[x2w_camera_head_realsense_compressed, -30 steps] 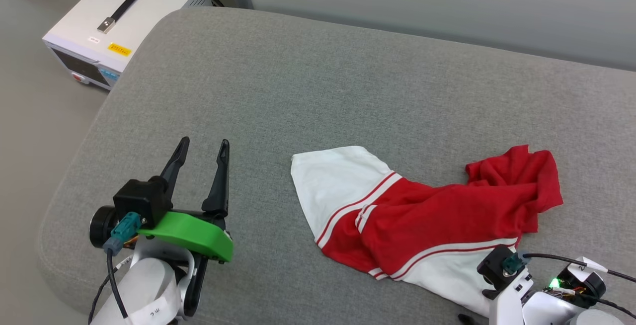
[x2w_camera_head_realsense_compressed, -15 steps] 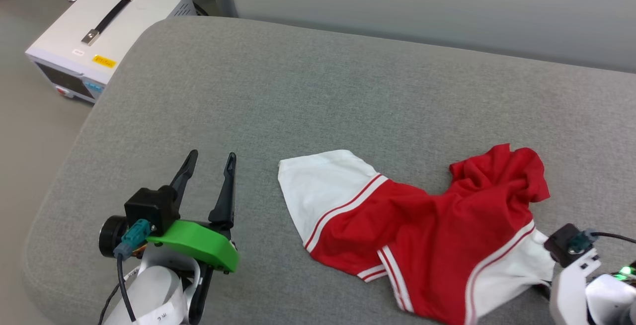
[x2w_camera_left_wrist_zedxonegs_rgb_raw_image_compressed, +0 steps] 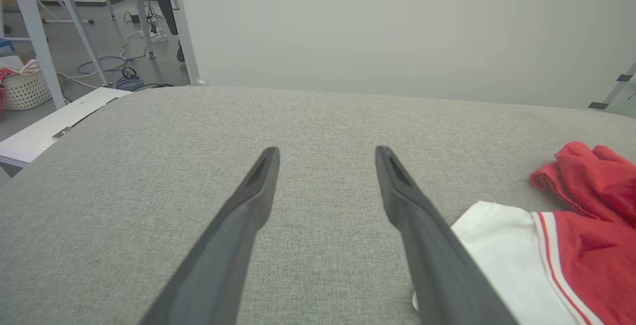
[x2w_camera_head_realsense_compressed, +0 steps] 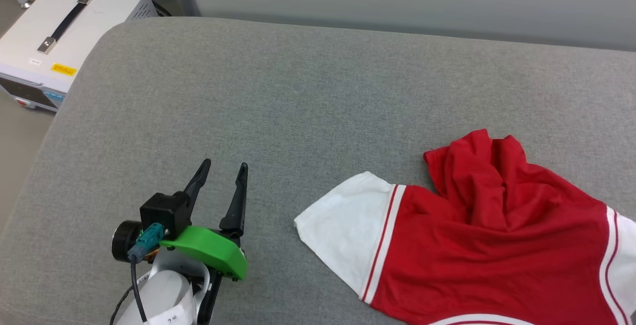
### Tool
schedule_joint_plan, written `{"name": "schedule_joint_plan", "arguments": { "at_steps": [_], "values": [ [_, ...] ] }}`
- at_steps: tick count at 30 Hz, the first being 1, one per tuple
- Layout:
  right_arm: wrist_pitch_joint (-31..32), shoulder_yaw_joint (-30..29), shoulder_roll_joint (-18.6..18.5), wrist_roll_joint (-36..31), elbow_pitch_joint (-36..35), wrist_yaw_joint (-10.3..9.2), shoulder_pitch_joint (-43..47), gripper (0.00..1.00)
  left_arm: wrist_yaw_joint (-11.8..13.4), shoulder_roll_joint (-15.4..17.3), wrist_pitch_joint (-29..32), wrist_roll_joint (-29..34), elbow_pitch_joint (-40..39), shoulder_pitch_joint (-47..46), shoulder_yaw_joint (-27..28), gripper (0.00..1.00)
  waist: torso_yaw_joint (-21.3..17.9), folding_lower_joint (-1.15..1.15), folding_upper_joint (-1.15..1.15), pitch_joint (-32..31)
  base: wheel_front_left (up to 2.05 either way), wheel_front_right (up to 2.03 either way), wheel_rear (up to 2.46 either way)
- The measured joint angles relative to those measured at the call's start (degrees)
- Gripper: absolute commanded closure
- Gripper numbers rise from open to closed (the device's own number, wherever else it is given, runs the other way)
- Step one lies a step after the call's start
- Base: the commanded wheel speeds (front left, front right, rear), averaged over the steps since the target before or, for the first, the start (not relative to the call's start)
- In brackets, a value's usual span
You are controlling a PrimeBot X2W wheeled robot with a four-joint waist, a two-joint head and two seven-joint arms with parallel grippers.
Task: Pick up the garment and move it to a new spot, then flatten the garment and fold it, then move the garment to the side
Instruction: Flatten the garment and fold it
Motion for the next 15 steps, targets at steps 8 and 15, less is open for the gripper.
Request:
{"name": "schedule_joint_plan", "arguments": {
  "at_steps": [8, 15],
  "values": [
    [-9.24, -5.41, 4.27, -0.98, 7.04, 0.00, -3.03, 0.00, -0.67, -0.73, 0.00, 0.18, 1.67, -0.20, 0.03, 0.00, -0.82, 0.00, 0.00, 0.42, 0.00, 0.00, 0.00],
    [-15.74, -15.06, 7.00, -3.39, 3.83, -0.01, -2.53, 0.00, -1.52, -1.05, 0.00, 0.26, 0.98, 0.46, 0.46, 0.00, -1.95, 0.00, 0.00, -1.76, 0.00, 0.00, 0.00]
  ]
}}
